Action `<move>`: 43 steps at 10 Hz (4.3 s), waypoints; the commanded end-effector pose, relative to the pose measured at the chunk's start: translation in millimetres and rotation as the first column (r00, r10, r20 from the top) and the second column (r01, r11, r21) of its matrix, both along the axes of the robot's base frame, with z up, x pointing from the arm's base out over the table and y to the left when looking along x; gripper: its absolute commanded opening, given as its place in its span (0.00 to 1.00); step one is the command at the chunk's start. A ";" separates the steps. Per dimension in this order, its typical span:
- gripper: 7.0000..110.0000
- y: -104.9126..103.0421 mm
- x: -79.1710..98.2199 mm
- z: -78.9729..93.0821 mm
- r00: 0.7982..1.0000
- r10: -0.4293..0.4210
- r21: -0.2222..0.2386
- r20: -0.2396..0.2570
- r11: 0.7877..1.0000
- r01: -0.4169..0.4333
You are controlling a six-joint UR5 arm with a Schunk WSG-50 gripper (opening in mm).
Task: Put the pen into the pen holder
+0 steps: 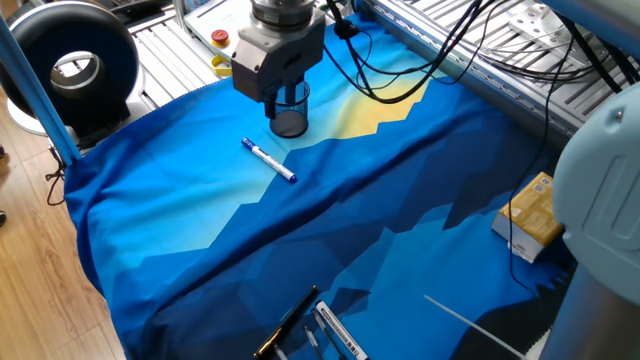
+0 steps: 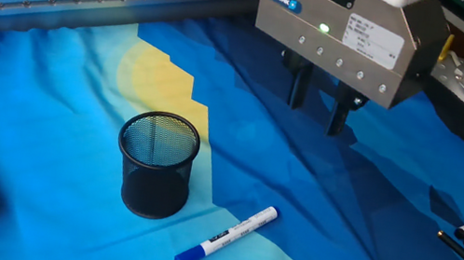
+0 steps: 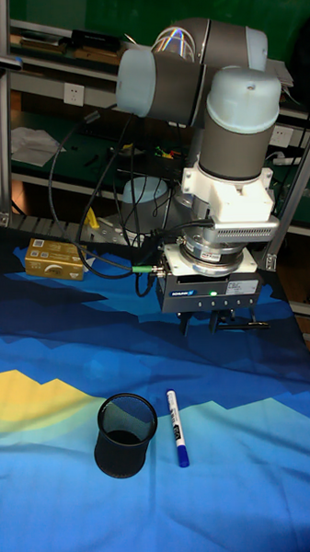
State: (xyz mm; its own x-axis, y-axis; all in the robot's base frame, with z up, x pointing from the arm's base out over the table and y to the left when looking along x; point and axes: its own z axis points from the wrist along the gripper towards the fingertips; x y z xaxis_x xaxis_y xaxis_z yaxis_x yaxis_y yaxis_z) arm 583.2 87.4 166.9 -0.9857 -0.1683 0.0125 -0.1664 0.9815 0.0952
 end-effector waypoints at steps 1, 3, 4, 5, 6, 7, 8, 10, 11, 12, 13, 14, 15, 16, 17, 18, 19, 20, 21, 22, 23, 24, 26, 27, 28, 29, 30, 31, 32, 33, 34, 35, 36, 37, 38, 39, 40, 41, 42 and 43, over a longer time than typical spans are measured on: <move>0.36 6.1 2.2 -0.4 1.000 -0.022 0.025 -0.002 0.999 0.022; 0.36 15.5 12.5 -18.8 0.999 -0.032 0.038 -0.013 0.999 0.032; 0.36 14.2 16.5 -26.5 0.999 -0.032 0.020 -0.012 0.999 0.032; 0.36 14.6 21.4 -33.4 0.999 -0.034 0.014 -0.008 0.999 0.034; 0.36 14.7 26.1 -40.3 0.999 -0.036 0.011 -0.005 0.999 0.036; 0.36 15.5 31.2 -49.2 0.999 -0.039 0.008 -0.002 0.999 0.039; 0.36 15.3 34.4 -57.8 0.999 -0.035 0.002 0.000 0.999 0.035; 0.36 11.4 40.0 -74.4 0.999 -0.030 -0.021 0.015 0.999 0.030; 0.36 8.6 40.3 -83.2 1.000 -0.023 -0.039 0.015 0.999 0.024; 0.36 9.2 36.8 -90.0 1.000 -0.021 -0.052 0.004 0.998 0.021; 0.36 7.1 30.2 -97.2 1.000 -0.013 -0.073 -0.014 0.997 0.012; 0.36 6.8 26.8 -105.1 1.000 0.002 -0.073 -0.018 0.997 -0.004; 0.36 7.6 25.4 -114.1 1.000 0.016 -0.066 -0.009 0.998 -0.017; 0.36 6.6 24.4 -120.2 1.000 0.019 -0.074 0.002 0.997 -0.019; 0.36 4.3 23.7 -124.8 1.000 0.001 -0.085 0.010 0.996 0.000; 0.36 0.6 22.6 -129.0 0.999 -0.033 -0.097 0.015 0.995 0.034; 0.36 -4.1 21.4 -135.1 0.999 -0.048 -0.100 0.023 0.994 0.050; 0.36 -9.1 21.4 -140.6 0.998 -0.045 -0.100 0.035 0.994 0.048; 0.36 -11.9 21.6 -144.7 0.998 -0.043 -0.095 0.047 0.994 0.048; 0.36 -9.7 20.1 -147.1 0.998 -0.047 -0.085 0.050 0.995 0.051; 0.36 -5.0 18.3 -150.0 0.997 -0.046 -0.080 0.055 0.996 0.050; 0.36 -1.3 18.0 -153.0 0.997 -0.044 -0.078 0.065 0.996 0.049; 0.36 5.2 17.7 -156.8 0.996 -0.045 -0.061 0.079 0.997 0.050; 0.36 3.5 18.1 -157.2 0.996 -0.042 -0.064 0.082 0.997 0.048; 0.36 2.2 17.7 -158.8 0.996 -0.042 -0.062 0.084 0.997 0.048; 0.36 0.1 16.2 -162.0 0.996 -0.044 -0.064 0.081 0.997 0.049; 0.36 -1.3 14.7 -164.5 0.996 -0.044 -0.064 0.078 0.997 0.049; 0.36 -2.0 13.5 -164.9 0.996 -0.045 -0.066 0.075 0.997 0.050; 0.36 -1.7 12.9 -164.8 0.996 -0.045 -0.066 0.073 0.997 0.050; 0.36 -1.4 12.3 -165.6 0.996 -0.045 -0.066 0.073 0.997 0.050; 0.36 -2.1 12.3 -166.8 0.996 -0.040 -0.067 0.076 0.997 0.046; 0.36 -2.4 12.0 -168.7 0.996 -0.039 -0.066 0.081 0.997 0.044; 0.36 -2.4 11.5 -170.3 0.996 -0.039 -0.063 0.082 0.997 0.045; 0.36 -2.5 11.3 -171.1 0.996 -0.044 -0.062 0.082 0.997 0.049; 0.36 -2.1 11.2 -172.4 0.995 -0.046 -0.061 0.084 0.997 0.051; 0.36 -1.5 11.6 -174.5 0.995 -0.047 -0.059 0.088 0.997 0.053; 0.36 -1.4 11.5 -176.0 0.995 -0.049 -0.059 0.090 0.997 0.054; 0.36 -1.5 11.4 -176.6 0.995 -0.050 -0.059 0.090 0.997 0.056; 0.36 -1.2 11.3 -176.7 0.995 -0.052 -0.057 0.089 0.997 0.057; 0.36 -1.0 11.5 -176.9 0.994 -0.055 -0.057 0.091 0.997 0.061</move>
State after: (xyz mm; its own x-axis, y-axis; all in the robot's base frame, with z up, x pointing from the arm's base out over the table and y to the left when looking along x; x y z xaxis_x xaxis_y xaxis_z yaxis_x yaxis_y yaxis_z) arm 593.9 85.0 -9.3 -0.9900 -0.1266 -0.0628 -0.1277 0.9917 0.0123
